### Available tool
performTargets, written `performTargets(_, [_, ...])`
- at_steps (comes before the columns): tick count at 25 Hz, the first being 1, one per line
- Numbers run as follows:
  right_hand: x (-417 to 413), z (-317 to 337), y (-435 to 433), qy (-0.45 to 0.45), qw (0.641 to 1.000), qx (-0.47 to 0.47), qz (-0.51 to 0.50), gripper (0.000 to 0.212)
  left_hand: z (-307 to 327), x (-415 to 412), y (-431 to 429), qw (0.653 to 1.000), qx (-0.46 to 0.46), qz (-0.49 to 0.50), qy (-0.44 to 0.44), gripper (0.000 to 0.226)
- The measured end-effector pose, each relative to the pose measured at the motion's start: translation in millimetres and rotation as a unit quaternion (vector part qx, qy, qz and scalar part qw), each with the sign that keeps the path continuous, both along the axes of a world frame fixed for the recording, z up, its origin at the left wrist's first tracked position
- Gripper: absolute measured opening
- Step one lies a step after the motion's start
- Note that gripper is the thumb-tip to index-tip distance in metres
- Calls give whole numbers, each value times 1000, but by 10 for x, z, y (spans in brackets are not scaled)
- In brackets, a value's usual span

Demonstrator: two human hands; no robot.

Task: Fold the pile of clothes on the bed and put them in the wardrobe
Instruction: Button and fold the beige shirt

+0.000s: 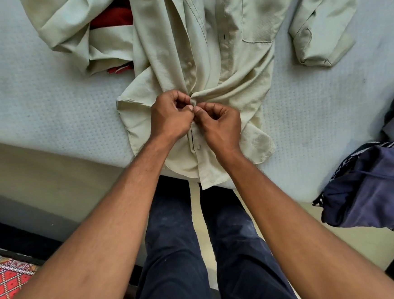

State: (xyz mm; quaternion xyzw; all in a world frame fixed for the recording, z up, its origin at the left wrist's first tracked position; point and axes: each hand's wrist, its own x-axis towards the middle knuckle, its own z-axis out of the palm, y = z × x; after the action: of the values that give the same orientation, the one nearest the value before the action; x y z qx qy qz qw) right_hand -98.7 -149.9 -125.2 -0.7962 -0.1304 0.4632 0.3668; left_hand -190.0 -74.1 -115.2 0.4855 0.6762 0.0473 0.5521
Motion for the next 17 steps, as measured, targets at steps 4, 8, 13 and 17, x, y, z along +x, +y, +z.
performTargets(4, [153,3,101,-52,993,-26,100,7,1,-46,17,1000,-13,2,-19,18])
performTargets(8, [121,-27,168,-39,995,-53,71,6,-22,-42,-18,999,5,25,-40,11])
performTargets(13, [-32,-90,87,89,990,-21,-109,6,26,-16,-206,994,39,95,-31,12])
performTargets(17, [-112,-64,63,130,978,-5,-160,7,42,33,-264,993,63,102,13,13])
